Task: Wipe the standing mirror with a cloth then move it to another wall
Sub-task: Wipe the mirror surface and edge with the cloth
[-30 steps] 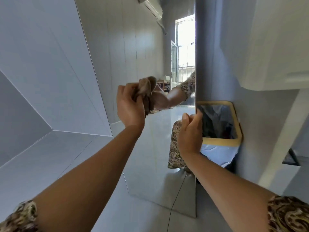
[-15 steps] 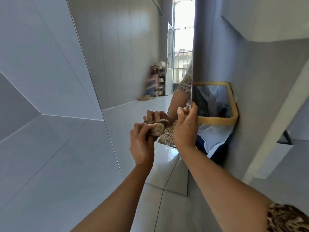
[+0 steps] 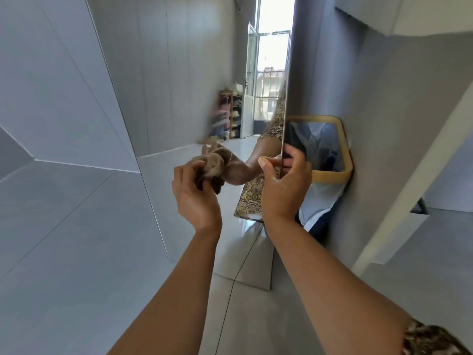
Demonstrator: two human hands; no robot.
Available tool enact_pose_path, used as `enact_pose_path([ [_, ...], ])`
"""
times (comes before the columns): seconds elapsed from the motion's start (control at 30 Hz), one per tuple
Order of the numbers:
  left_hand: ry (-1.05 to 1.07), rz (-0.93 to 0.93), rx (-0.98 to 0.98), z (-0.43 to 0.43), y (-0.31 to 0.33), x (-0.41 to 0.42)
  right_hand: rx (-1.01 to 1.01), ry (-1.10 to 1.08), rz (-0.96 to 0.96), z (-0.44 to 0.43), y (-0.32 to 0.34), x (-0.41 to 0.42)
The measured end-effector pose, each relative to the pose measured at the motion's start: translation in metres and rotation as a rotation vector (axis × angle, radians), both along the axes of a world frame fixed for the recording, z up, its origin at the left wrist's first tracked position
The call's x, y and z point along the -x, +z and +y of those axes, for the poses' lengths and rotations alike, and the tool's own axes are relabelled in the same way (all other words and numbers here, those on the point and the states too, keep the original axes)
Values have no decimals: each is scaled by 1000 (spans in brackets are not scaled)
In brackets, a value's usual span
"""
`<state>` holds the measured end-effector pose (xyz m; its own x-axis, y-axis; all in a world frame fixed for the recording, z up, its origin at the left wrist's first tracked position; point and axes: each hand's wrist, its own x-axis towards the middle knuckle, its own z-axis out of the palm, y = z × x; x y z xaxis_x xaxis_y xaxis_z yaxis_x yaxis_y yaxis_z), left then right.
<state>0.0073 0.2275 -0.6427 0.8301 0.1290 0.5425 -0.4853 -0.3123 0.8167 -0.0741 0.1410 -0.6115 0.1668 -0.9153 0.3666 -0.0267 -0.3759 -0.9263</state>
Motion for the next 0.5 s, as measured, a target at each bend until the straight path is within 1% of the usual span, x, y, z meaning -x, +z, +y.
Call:
enact_pose_path([
  [0.07, 18, 75, -58, 8, -26, 9, -10, -15, -68, 0, -2, 2],
  [0.13, -4, 190, -107, 17, -50, 16, -4, -15, -104, -1, -5, 3],
  [0.2, -33, 302, -124, 26, -64, 16, -13, 16, -90, 2, -11, 3],
  [0.27, -51, 362, -105, 29, -65, 14, -24, 50, -79, 4, -16, 4],
  [0.33, -46, 347, -56, 25, -52, 15, -34, 79, -84, 3, -20, 6],
  [0.37, -46, 306, -14, 22, -41, 15, -36, 84, -86, 3, -21, 7],
  [0.43, -80, 173, 73, 13, -12, 14, -27, 86, -95, 4, -19, 8],
  [0.5, -157, 60, 148, 2, 14, 12, 12, 79, -113, 5, -17, 11],
])
